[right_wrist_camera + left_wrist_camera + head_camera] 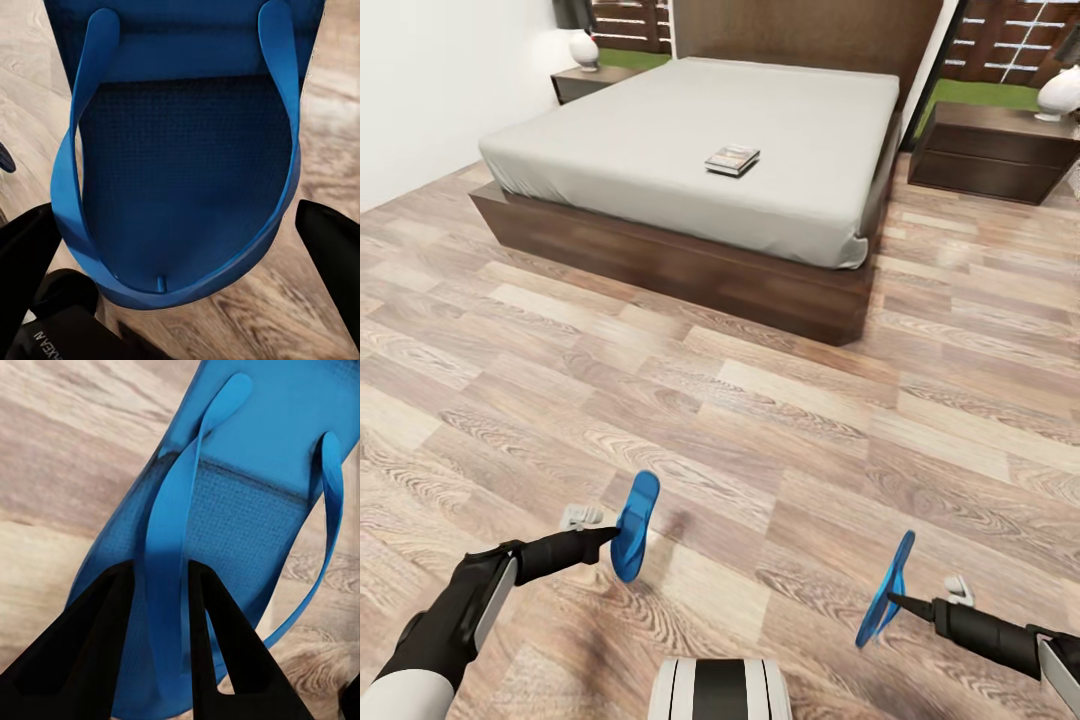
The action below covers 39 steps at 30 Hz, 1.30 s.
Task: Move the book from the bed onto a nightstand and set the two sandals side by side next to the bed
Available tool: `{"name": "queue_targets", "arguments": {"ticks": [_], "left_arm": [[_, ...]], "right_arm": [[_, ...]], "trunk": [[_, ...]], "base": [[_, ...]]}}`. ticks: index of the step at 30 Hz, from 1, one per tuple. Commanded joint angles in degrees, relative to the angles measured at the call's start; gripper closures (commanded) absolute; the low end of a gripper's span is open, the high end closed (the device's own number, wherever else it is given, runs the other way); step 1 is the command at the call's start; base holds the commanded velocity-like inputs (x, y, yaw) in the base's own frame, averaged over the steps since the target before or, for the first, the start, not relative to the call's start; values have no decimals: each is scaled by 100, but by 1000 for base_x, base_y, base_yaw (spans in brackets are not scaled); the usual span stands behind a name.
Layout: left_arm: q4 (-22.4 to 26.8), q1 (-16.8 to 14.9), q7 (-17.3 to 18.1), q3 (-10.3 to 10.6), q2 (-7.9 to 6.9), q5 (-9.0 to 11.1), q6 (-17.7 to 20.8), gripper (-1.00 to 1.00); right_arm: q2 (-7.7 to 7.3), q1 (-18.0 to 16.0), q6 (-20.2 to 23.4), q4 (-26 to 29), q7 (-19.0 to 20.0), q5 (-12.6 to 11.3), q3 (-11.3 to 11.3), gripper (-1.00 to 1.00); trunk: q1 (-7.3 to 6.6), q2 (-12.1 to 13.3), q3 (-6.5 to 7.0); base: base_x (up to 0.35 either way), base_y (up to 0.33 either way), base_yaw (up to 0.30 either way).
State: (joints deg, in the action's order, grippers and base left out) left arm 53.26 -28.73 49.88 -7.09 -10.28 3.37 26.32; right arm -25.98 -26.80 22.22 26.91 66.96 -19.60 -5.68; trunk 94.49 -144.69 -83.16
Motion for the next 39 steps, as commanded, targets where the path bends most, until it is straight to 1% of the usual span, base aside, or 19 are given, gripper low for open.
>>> {"name": "queue_targets", "arguments": {"ticks": [1,6,9,16,25,31,39], "left_arm": [[1,-1,4,-4,3,22,49,100],[-25,-1,4,4,24,23,57,100],[-110,-1,4,6,86,24,58,100],[-147,-1,2,6,164,23,58,100],[-151,-1,-2,6,188,24,58,100],[-252,-1,-4,3,193,23,52,100],[-273,-1,-18,-1,193,24,45,100]], "right_arm": [[2,-1,54,4,6,-22,-9,100],[5,-1,55,34,-8,-3,-22,100],[6,-1,47,41,-30,7,-24,100],[7,-1,45,42,-34,9,-21,100],[6,-1,52,48,-2,0,-29,100],[6,-1,47,51,-2,9,-30,100],[14,-1,7,44,-25,9,12,100]], "trunk": [[-3,0,19],[-16,7,130],[-24,11,197],[-42,20,352],[-65,32,551],[-80,40,684],[-101,51,861]], "base": [[0,0,0],[0,0,0],[0,0,0],[0,0,0],[0,0,0],[0,0,0],[0,0,0]]}}
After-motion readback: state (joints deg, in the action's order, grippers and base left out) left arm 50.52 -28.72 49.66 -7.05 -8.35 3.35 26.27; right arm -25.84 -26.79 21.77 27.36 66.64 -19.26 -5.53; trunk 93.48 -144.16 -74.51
